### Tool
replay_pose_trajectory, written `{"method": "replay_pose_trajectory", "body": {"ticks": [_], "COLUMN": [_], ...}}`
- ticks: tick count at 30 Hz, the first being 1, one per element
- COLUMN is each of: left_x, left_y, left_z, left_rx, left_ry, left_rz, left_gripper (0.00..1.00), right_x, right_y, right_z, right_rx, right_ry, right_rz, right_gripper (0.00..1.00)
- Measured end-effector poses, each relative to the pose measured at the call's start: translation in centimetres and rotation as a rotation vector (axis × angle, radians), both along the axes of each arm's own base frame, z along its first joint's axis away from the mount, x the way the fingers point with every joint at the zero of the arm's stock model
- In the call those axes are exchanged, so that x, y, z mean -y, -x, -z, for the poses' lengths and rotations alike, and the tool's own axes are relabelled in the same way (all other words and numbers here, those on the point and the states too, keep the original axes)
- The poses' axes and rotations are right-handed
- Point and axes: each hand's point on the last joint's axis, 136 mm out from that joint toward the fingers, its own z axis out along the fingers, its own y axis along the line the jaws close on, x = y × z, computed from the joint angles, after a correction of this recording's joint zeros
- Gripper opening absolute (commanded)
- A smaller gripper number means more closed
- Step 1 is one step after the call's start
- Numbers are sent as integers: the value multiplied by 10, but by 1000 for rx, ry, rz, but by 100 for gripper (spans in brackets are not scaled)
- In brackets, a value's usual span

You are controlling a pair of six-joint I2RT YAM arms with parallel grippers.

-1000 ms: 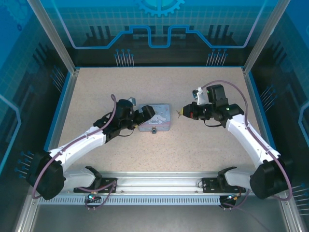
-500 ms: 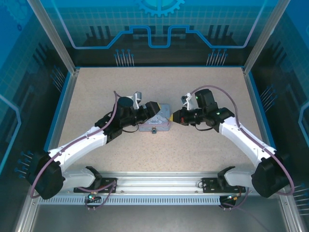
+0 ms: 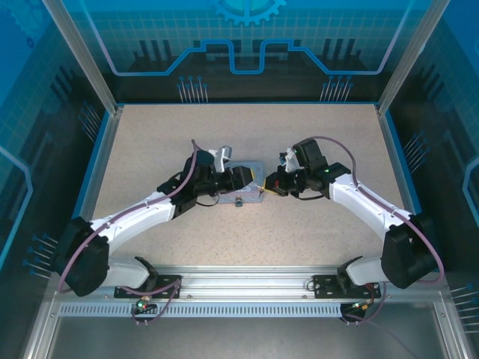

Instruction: Unlock a padlock with a key

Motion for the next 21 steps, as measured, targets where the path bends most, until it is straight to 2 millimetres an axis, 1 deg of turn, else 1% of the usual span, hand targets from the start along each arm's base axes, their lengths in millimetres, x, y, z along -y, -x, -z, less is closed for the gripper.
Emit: {"method": "replay_pose_trajectory", "body": {"ticks": [3, 6, 13, 16, 21], "left_x": [7, 13, 21, 22, 23], "left_y": [0, 1, 3, 2, 1], "left_z": [12, 19, 22, 22, 20], "left_rx": [-17, -26, -23, -19, -9], "left_ry": [-7, -6, 2, 4, 13], "left_rz": [24, 45, 70, 71, 73], "left_gripper": [44, 40, 36, 31, 27], "right_x": [0, -1, -1, -1, -1], "right_y": [-1, 0, 0, 0, 0], "right_z": [-1, -1, -2, -2, -4], "right_rx": [-2, -4, -4, -4, 1], "right_ry": [-4, -6, -7, -7, -10], "right_rz": [5, 6, 5, 5, 5], "right_gripper": [0, 0, 0, 0, 0]}}
